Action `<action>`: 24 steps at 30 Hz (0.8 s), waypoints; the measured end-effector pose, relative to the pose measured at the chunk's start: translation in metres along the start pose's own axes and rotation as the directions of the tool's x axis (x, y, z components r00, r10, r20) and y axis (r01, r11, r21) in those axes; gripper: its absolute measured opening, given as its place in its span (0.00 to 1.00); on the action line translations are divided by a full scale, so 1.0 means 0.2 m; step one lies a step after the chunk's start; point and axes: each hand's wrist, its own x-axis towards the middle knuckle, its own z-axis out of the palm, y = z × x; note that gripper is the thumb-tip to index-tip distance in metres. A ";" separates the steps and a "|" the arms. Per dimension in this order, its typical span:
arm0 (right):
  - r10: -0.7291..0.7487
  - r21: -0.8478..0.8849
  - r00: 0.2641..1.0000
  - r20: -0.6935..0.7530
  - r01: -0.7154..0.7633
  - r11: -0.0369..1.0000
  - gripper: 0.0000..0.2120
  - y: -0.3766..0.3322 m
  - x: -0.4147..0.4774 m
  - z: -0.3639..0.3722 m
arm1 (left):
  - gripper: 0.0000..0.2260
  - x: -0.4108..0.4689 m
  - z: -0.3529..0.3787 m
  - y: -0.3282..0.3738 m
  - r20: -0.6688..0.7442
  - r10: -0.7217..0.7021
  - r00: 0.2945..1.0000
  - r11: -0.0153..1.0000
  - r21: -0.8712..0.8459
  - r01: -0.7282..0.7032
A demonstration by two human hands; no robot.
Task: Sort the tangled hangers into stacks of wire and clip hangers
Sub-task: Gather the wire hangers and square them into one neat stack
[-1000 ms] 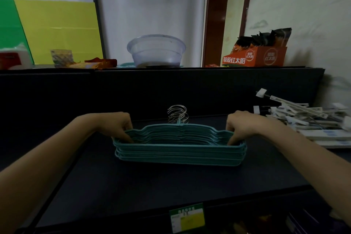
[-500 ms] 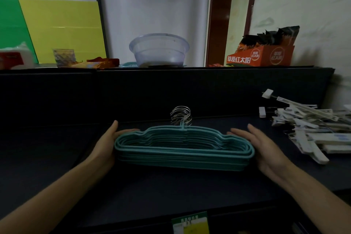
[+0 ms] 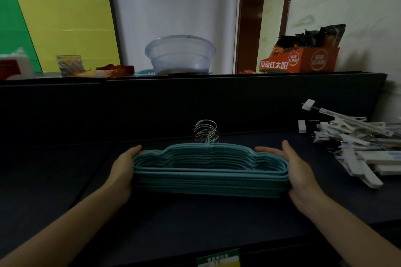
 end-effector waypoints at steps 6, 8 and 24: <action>-0.104 -0.545 0.944 0.312 0.267 0.795 0.14 -0.14 0.02 -0.15 | 0.15 0.00 -0.08 0.14 0.406 0.101 0.908 0.889 0.372 -0.266; -0.095 -0.657 0.916 0.391 0.349 0.668 0.13 -0.20 0.02 -0.18 | 0.13 0.02 -0.10 0.20 0.540 0.145 0.829 0.725 0.512 -0.460; -0.022 -0.694 0.942 0.334 0.261 0.671 0.13 -0.22 0.02 -0.17 | 0.16 0.09 -0.12 0.26 0.647 0.086 0.758 0.675 0.521 -0.522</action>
